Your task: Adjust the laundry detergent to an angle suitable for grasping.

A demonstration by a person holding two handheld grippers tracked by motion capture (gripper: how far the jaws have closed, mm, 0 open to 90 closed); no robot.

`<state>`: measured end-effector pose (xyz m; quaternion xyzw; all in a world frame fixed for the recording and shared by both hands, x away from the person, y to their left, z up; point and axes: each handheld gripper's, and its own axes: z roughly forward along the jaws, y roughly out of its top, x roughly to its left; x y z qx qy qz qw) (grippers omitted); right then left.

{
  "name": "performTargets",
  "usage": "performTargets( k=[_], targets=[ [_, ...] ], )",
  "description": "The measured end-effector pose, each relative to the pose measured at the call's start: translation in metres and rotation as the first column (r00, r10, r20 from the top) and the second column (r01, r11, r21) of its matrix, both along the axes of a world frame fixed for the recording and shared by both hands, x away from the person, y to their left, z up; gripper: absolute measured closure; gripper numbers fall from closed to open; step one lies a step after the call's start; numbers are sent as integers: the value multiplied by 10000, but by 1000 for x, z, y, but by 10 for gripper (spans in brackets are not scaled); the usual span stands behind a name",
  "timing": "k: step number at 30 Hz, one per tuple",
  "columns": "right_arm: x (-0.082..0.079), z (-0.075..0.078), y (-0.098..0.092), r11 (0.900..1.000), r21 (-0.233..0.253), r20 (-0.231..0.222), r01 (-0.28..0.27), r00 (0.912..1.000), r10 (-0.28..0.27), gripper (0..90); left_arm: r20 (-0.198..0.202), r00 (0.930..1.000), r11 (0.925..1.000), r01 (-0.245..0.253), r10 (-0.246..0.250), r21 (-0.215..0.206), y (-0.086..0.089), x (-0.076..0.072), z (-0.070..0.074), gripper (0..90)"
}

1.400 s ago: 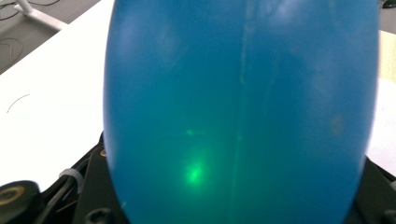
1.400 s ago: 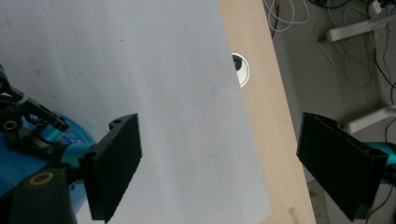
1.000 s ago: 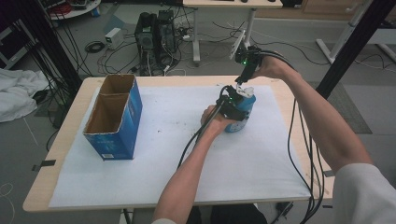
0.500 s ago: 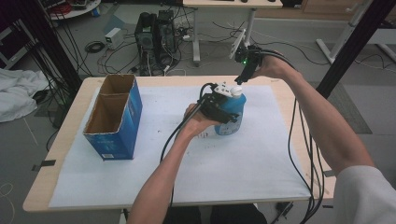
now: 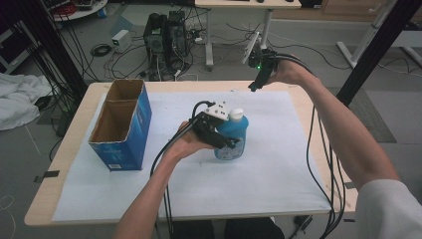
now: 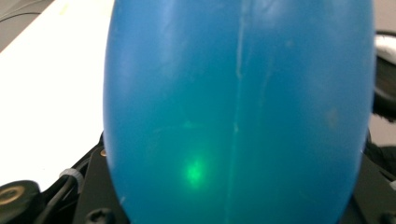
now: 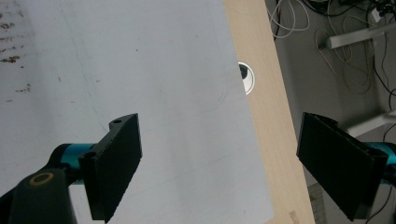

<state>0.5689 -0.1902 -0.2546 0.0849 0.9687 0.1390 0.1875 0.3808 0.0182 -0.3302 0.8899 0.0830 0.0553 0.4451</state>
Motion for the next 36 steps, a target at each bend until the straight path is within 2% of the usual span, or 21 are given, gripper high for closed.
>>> performTargets(
  k=[1,3,5,6,9,16,17,18,19,20,21,22,24,27,29,32,34,35,36],
  targets=[
    [-1,0,1,10000,-10,-10,-26,10000,26,132,-35,9998,9998,172,-172,24,5,-6,-5,453],
    [-2,1,2,9999,50,14,-114,9999,114,132,-55,9994,9993,346,-345,171,10,-10,-10,453],
    [-1,1,2,10000,66,16,-29,10000,29,132,-151,9996,9996,255,-253,116,12,-12,-16,453],
    [-1,1,2,10000,31,0,50,10000,-50,132,-74,9997,9994,232,-230,248,14,-13,-18,453],
    [-2,-1,4,10000,-23,-20,-64,10000,64,133,-156,9998,9998,127,-125,129,17,-12,-23,453],
    [-3,-2,7,9999,-87,-12,-60,10000,60,133,-324,9991,9996,261,-264,-99,18,-18,-29,453],
    [0,-1,6,9979,-307,131,-579,9982,583,132,-211,9994,9994,295,-291,196,20,-18,-29,453],
    [0,-1,6,9979,-307,131,-579,9982,583,132,-211,9994,9994,295,-291,196,20,-18,-29,453],
    [-3,-3,8,9999,-35,36,-150,9999,150,132,-208,9996,9997,175,-171,172,21,-18,-32,453],
    [-3,-3,9,9999,-24,-2,-126,9999,126,133,-255,9997,9999,62,-59,113,21,-17,-34,453],
    [-3,-3,9,9999,-31,11,-136,9999,136,133,-83,9998,9992,178,-175,353,23,-15,-33,453],
    [-3,-3,9,9999,-11,6,-149,9999,149,132,-241,9997,9999,54,-51,150,22,-16,-35,453],
    [-3,-3,9,9998,-24,3,-175,9998,175,133,-166,9999,9996,40,-35,291,23,-15,-36,453],
    [-3,-4,10,9999,-30,-16,-114,9999,114,133,-166,9999,9996,40,-35,291,23,-15,-36,453],
    [-3,-4,10,9998,-80,-5,-180,9998,180,132,-345,9992,9996,228,-222,182,26,-11,-39,452],
    [-4,-4,11,9998,-46,8,-191,9998,191,133,-295,9994,9998,156,-159,-99,28,-11,-42,452],
    [-4,-4,12,9997,-53,-1,-219,9998,219,133,-260,9995,9997,181,-184,-138,28,-12,-42,452],
    [-4,-4,12,9998,-46,0,-192,9998,192,133,-166,9990,9990,421,-418,171,30,-11,-40,451],
    [-4,-4,13,9996,-57,0,-270,9996,270,133,-172,9991,9991,383,-380,154,29,-12,-40,449]
  ],
)
